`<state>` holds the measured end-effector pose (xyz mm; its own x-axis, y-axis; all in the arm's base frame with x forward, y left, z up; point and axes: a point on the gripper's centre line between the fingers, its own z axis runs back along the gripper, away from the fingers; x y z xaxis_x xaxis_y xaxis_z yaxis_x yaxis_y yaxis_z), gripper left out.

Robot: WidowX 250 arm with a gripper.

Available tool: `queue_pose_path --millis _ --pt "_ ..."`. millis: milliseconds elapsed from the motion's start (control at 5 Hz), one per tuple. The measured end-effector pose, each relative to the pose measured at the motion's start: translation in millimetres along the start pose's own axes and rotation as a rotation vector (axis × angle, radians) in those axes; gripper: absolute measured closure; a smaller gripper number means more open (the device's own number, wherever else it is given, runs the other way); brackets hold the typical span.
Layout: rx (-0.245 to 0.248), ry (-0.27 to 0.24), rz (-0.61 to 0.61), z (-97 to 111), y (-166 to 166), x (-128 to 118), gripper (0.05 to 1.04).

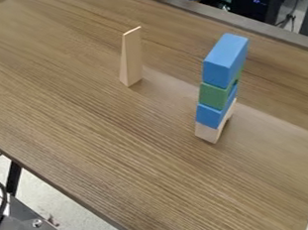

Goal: Put the cylinder on top of the tower

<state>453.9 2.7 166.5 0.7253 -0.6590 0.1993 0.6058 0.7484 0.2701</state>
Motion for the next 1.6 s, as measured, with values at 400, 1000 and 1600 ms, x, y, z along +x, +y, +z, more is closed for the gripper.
queue_pose_path --millis 400,1000,1600 --pt "-0.007 0.073 0.119 41 -20 3 0.533" --pt "-0.053 -0.094 0.355 70 -65 -18 0.533" --pt "-0.09 -0.074 0.359 67 -100 -30 0.533"
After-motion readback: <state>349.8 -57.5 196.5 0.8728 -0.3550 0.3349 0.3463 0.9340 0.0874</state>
